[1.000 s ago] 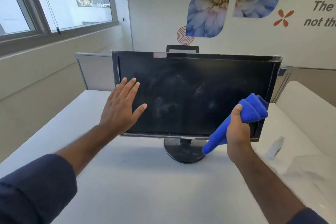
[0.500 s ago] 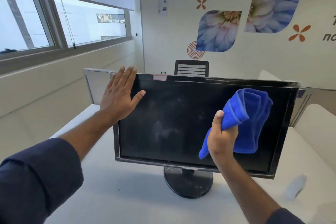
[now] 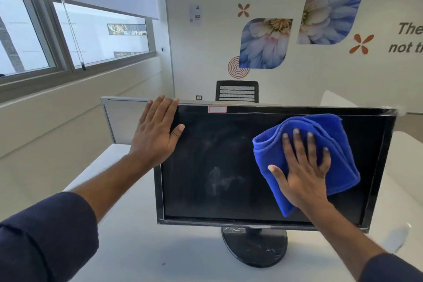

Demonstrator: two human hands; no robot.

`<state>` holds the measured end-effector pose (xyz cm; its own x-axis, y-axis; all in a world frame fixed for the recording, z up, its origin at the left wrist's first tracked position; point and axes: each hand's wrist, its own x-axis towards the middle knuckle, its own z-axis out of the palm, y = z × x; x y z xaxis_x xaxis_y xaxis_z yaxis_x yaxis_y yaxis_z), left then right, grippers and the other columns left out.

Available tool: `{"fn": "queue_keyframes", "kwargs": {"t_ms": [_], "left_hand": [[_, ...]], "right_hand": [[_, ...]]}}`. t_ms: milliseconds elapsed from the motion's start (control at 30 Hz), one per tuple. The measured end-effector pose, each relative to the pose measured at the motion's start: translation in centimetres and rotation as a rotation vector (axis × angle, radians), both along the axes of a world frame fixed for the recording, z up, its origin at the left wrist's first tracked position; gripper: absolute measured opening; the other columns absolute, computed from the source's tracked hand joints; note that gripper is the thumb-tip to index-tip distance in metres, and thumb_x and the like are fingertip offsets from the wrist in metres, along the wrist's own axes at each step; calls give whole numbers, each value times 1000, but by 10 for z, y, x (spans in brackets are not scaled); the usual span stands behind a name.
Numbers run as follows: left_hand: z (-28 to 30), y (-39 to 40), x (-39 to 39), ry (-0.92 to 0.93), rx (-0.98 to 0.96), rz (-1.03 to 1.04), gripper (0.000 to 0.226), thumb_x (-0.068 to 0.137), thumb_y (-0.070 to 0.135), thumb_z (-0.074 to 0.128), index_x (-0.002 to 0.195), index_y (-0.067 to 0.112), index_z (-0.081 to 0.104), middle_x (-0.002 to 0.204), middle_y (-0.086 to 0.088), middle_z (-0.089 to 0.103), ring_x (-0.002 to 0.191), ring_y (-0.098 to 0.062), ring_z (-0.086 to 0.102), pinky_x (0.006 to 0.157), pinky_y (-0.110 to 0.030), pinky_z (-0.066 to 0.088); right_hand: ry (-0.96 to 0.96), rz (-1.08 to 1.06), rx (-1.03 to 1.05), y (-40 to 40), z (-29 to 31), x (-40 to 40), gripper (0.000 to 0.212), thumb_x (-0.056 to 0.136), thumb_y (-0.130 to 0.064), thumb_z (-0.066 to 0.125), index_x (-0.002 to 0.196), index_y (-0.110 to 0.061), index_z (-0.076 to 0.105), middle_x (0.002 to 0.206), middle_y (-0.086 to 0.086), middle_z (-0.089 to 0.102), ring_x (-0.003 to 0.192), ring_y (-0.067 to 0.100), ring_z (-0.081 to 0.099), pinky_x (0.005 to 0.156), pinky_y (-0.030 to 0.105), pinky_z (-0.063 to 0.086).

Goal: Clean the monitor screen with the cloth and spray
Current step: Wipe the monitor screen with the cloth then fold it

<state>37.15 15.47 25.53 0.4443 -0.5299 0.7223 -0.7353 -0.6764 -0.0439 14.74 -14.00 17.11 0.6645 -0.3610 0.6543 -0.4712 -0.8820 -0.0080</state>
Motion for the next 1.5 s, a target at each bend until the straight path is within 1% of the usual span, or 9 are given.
{"fn": "queue_keyframes", "kwargs": {"t_ms": [167,433,600,700,900,1000,1167,1300,1500], "left_hand": [[6,10,15,-55,26,-78,59,103,44,31,154,15,33,153,-7,45,148,-25,32,127,-36,6],[-8,12,28,-100,35,-104,63,102,43,34,155,9,29,155,-11,41,149,-30,26,127,-40,3],[-8,9,33,-145,44,-132,65,103,46,32,156,10,26,157,-11,39,150,-29,25,127,-38,1],[-6,9,35,-160,58,-145,67,103,49,29,157,10,26,158,-11,40,150,-29,26,127,-39,2],[-10,6,29,-120,25,-120,73,101,54,29,157,8,27,161,-12,35,153,-27,19,127,-38,-2],[-10,11,31,-113,53,-129,76,100,58,26,159,10,21,166,-7,23,155,-23,11,127,-38,0],[-5,26,40,-161,126,-171,72,103,58,20,160,14,15,168,-1,14,156,-16,2,127,-35,0],[-8,33,42,-167,140,-185,74,103,59,21,161,13,13,169,-1,8,156,-17,1,127,-36,2],[-4,41,49,-99,72,-201,67,105,49,23,160,13,15,168,0,12,156,-15,4,127,-35,3]], "right_hand": [[-118,-13,97,54,0,53,81,94,-68,17,159,-21,4,167,5,-5,152,35,-5,118,63,0],[60,190,-148,139,-55,95,77,96,-69,24,158,-24,13,167,3,8,152,31,7,118,62,4],[123,219,-229,129,-59,83,70,97,-64,29,157,-31,15,165,-6,14,145,26,28,120,55,2],[74,159,-251,112,-33,81,67,99,-62,27,157,-31,16,166,-7,8,148,22,25,121,53,2],[-111,-44,-81,114,22,106,73,98,-62,19,159,-22,8,167,4,2,153,30,1,120,58,1],[-116,-11,-42,140,14,120,76,98,-63,21,158,-18,9,167,8,1,152,33,0,120,59,1],[44,150,-195,166,-33,120,76,97,-64,30,158,-23,11,167,3,8,153,30,5,120,58,2],[109,229,-260,156,-41,106,75,97,-63,33,158,-27,9,166,-4,8,148,25,21,121,53,-3],[-55,62,-200,132,4,108,73,98,-62,29,158,-23,16,166,2,11,153,26,9,121,55,1]]}}
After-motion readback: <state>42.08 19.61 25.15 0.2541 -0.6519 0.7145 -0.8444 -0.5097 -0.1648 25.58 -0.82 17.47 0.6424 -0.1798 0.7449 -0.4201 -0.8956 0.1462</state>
